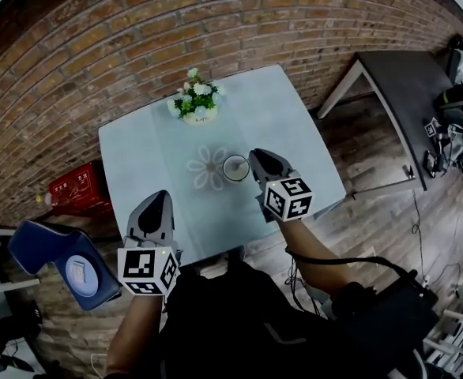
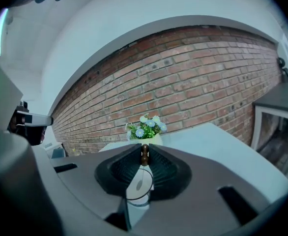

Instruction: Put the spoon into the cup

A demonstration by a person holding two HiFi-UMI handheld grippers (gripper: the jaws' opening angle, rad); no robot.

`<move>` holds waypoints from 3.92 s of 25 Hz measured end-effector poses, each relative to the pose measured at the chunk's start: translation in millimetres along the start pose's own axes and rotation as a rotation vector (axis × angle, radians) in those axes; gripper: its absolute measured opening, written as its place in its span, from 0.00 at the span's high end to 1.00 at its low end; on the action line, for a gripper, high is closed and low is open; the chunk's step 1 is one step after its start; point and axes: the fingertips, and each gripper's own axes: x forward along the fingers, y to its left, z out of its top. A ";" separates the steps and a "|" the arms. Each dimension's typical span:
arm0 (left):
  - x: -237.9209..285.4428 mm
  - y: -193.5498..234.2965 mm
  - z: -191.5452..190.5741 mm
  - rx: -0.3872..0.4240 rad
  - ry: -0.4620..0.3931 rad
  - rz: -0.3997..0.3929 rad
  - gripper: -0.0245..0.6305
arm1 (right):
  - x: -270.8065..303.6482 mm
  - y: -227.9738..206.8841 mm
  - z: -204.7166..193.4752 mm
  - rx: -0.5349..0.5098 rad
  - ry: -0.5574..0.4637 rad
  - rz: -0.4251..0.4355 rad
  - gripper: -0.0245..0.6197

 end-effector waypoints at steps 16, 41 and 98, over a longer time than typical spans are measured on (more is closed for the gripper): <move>-12.1 -2.2 -18.0 -0.011 0.056 0.034 0.95 | 22.4 -9.5 -45.3 0.022 0.078 -0.005 0.88; -4.3 9.9 10.3 -0.006 -0.011 -0.090 0.95 | -9.7 -3.4 7.2 -0.105 0.004 -0.143 0.76; -17.0 38.3 105.5 0.031 -0.250 -0.349 0.95 | -157.1 122.0 149.5 -0.170 -0.268 -0.377 0.93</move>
